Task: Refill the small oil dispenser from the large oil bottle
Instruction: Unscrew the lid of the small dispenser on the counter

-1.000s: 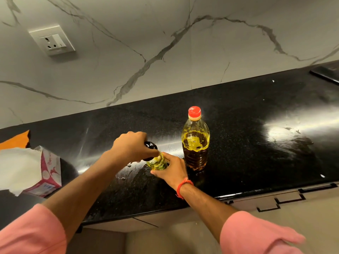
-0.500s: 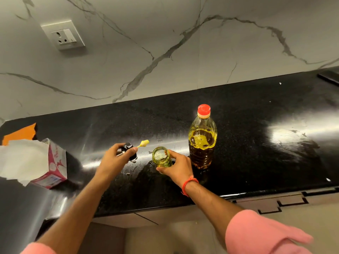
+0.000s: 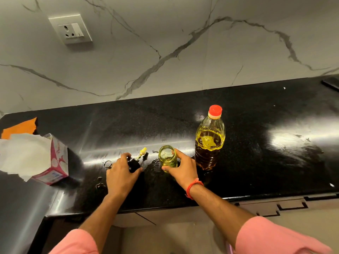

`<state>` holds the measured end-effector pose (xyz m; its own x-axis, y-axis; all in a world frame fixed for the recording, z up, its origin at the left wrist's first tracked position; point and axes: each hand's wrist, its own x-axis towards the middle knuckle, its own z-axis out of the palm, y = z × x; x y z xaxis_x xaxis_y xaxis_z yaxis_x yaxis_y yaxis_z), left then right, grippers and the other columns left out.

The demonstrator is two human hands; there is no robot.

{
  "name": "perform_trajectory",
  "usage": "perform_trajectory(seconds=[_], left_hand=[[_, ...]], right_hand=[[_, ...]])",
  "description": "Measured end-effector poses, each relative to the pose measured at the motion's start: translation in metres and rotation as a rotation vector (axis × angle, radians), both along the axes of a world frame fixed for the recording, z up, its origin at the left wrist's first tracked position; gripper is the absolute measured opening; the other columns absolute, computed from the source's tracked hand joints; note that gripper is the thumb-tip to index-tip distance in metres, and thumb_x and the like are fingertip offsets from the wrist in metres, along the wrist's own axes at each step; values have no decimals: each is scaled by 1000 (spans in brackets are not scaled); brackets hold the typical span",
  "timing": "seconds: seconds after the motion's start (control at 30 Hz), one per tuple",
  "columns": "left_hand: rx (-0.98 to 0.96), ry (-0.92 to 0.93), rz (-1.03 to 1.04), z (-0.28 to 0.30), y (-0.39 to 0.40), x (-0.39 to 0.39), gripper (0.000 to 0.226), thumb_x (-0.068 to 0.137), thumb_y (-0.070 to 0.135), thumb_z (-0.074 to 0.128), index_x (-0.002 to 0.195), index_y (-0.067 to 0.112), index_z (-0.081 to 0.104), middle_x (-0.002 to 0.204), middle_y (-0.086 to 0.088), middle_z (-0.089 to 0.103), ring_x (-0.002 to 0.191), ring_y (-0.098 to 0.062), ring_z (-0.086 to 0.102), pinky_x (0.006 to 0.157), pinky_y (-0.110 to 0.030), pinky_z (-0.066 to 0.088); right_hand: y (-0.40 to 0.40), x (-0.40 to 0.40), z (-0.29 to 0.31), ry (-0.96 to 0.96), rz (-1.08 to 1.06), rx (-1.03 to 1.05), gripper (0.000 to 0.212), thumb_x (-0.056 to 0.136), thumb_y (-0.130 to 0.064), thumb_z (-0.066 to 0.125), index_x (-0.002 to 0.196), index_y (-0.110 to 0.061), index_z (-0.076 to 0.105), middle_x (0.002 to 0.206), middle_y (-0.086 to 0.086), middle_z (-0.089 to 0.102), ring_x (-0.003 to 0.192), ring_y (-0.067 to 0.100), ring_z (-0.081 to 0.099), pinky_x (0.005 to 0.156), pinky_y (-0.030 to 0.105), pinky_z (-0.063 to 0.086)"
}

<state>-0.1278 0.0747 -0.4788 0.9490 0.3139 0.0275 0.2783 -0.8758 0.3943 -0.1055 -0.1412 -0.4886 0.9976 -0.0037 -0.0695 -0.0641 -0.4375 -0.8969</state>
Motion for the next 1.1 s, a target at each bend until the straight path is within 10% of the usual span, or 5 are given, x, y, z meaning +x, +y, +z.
perform_trajectory(seconds=[0.3,0.7,1.1], left_hand=[[11,34,-38,-2,10,-5,96,71,55,83,151,30,36,140,-10,57,127,-33,56,97,-51,49],[-253,-233,-223,44,8,-20,96,75,41,87,154,35,32,156,-7,39,146,-28,33,116,-56,32],[-295,-322,-771,197,-119,16,62,95,38,66,151,38,40,146,9,54,131,-4,51,108,-29,45]], right_hand=[[0,-10,7,2,10,16,107,68,-20,94,157,-26,35,143,-1,60,133,14,55,111,24,43],[-83,-58,102,-424,-188,-53,15,84,-17,83,94,-23,73,96,-12,68,90,6,65,74,13,49],[-114,1,135,-319,-76,-102,65,88,-39,77,145,-28,48,140,-8,52,125,5,50,90,3,34]])
